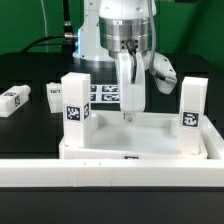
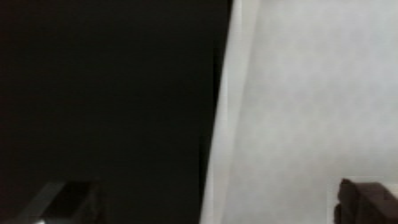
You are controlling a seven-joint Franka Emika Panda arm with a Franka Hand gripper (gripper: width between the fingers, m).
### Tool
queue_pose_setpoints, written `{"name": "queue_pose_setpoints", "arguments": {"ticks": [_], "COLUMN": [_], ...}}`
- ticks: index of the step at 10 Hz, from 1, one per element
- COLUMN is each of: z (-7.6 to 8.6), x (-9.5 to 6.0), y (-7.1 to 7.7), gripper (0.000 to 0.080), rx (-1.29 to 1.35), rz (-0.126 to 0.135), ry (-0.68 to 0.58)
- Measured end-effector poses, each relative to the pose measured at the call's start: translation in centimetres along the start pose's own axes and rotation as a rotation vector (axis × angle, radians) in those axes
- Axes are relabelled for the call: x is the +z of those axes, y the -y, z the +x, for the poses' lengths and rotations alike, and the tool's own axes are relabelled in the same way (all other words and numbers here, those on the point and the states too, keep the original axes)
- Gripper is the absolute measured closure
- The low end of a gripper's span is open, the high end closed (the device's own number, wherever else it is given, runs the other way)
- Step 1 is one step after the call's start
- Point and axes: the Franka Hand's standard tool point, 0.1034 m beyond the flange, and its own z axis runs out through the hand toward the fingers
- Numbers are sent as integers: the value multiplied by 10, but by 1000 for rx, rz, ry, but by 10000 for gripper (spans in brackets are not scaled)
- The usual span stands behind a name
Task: Assemble desk
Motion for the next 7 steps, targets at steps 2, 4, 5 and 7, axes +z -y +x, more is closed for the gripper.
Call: {"name": "queue_pose_setpoints", "arguments": {"ticks": [2,4,5,7], "z": [0,2,2,1], "x": [5,13,16,17], "y": [0,-2,-2,-2], "gripper": [151,151,151,415], "rx": [-3,-4,-5,-8], "rz": [-7,-19,-23,-25], "ry": [-5,-11,-14,-15]}}
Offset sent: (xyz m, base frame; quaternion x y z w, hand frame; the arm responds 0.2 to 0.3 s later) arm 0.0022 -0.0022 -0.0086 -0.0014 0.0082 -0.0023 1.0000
